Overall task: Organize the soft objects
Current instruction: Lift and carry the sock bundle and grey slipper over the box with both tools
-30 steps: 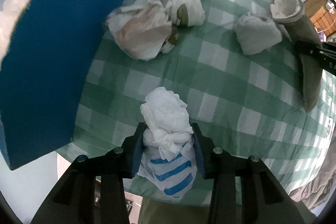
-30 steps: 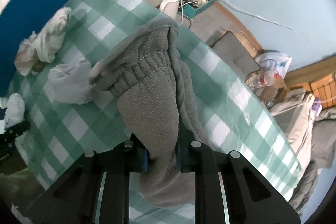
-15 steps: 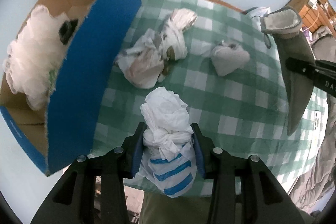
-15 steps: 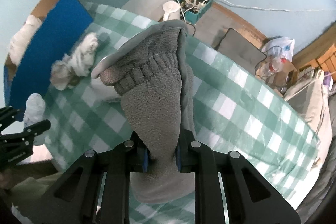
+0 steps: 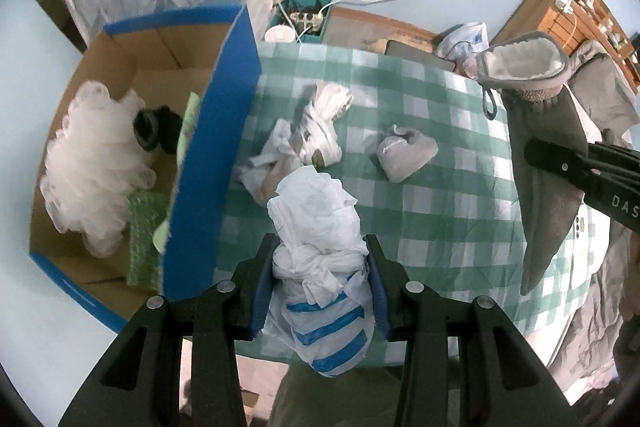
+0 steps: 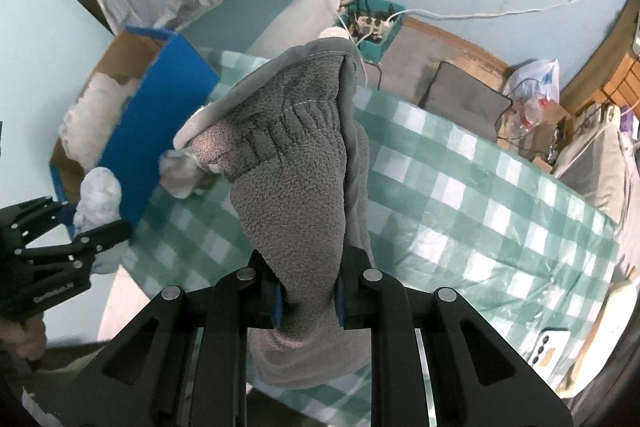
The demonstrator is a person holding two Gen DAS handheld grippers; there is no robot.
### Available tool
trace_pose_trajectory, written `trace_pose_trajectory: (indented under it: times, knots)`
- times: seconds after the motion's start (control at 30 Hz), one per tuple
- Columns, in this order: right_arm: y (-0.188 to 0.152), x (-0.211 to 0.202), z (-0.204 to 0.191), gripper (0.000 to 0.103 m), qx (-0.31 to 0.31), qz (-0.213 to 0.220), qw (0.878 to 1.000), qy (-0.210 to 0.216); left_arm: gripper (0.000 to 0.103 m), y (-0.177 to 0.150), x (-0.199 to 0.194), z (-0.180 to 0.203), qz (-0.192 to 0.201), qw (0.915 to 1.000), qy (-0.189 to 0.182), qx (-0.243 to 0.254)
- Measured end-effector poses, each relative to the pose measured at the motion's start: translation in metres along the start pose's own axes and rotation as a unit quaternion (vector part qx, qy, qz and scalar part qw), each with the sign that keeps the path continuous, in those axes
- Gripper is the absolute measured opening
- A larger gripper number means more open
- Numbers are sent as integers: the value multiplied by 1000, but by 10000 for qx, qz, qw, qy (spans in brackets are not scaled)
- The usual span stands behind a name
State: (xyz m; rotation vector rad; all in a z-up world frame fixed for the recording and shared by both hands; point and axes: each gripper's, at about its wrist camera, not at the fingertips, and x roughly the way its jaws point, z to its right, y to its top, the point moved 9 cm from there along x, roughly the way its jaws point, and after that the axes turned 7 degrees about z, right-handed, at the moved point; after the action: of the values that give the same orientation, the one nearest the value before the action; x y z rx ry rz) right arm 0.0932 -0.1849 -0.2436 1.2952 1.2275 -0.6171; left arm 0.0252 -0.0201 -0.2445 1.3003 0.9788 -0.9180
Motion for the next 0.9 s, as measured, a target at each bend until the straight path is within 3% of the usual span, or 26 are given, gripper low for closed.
trace_pose_trajectory:
  times: [0.5,0.9]
  knots:
    - [19,-28,-42,16,92,325,9992,234,43,15,-34,-25,263,9996,-77,33]
    - [38,-25,-91,16,8,386,9976,582,43,15,-46,-75,343,9989,99,-297]
